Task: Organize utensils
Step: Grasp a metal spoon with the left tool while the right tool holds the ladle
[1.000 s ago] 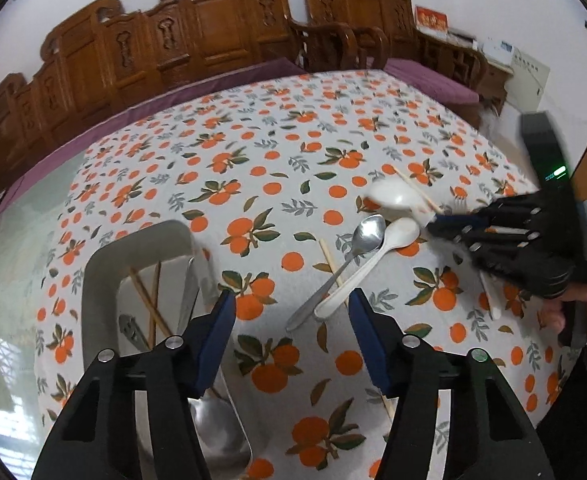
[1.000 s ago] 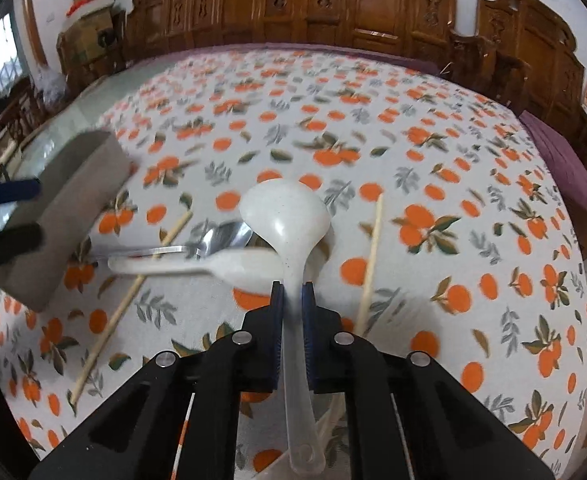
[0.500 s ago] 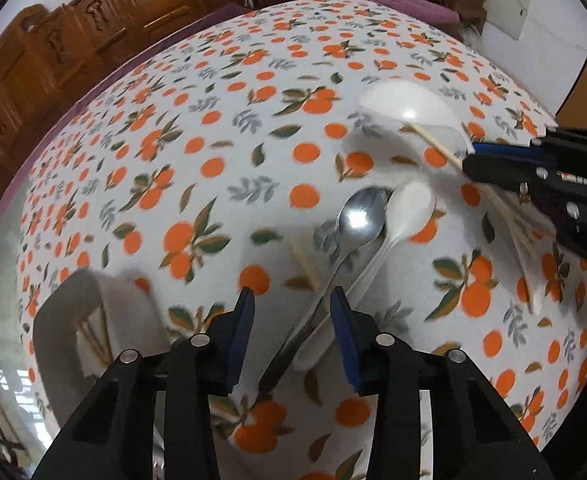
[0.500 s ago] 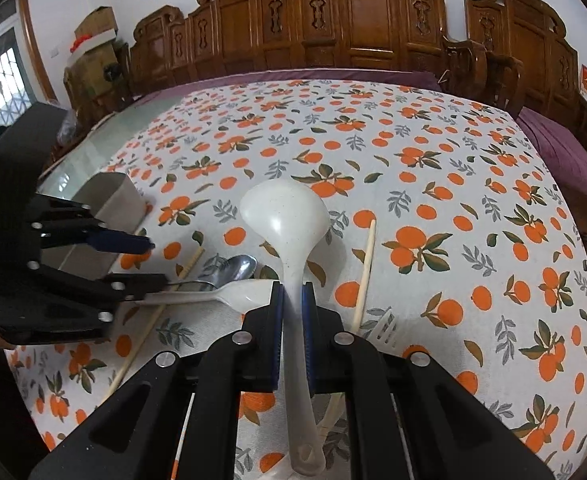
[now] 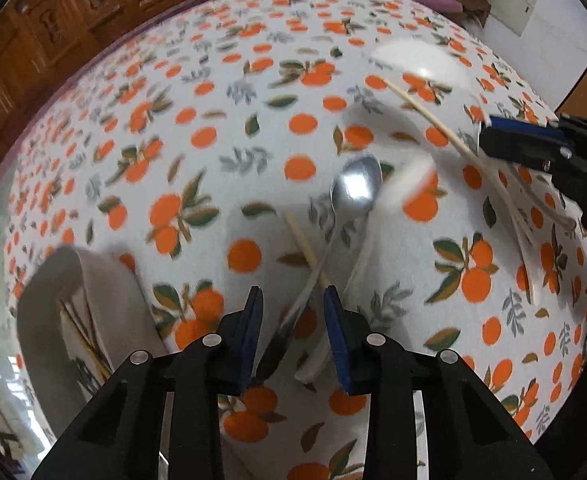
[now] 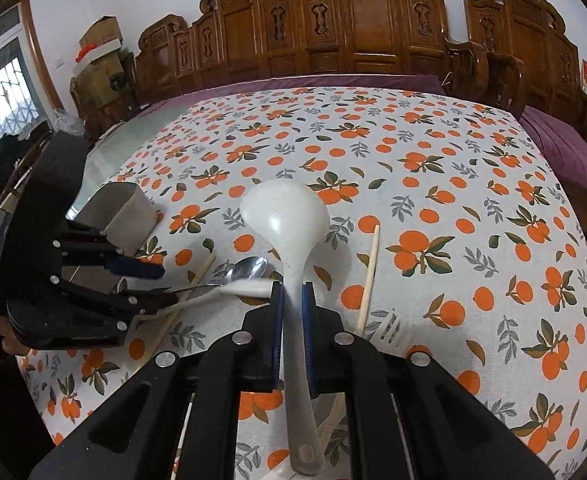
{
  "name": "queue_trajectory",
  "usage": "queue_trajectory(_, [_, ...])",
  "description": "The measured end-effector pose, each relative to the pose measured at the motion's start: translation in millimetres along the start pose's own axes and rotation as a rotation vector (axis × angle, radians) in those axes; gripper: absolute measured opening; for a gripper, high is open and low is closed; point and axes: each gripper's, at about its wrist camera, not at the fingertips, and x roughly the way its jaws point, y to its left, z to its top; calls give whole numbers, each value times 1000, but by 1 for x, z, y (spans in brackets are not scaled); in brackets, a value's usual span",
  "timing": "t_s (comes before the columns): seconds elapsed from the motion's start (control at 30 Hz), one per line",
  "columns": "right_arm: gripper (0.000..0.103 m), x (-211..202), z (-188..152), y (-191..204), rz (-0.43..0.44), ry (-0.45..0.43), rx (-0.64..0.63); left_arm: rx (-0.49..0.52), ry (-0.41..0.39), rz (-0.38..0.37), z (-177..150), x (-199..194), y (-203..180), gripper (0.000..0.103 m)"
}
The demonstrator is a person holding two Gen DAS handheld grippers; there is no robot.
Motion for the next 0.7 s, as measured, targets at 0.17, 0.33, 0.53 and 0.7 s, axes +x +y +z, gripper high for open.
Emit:
queue_trajectory(0.17, [11, 1, 0, 1, -5, 3, -4, -4, -12, -9, -4, 3, -1, 25])
queue_trajectory(0.33, [11, 2, 0, 3, -8, 9, -11, 20, -24, 2, -5, 1, -9, 7])
queue_trajectory(0.53, [11, 6, -4, 11, -16, 21, -19, -39, -103, 0, -24, -19, -4, 7])
queue_trajectory(0.7, [11, 7, -8, 20, -19, 31, -27, -94, -178, -13, -40, -43, 2, 7])
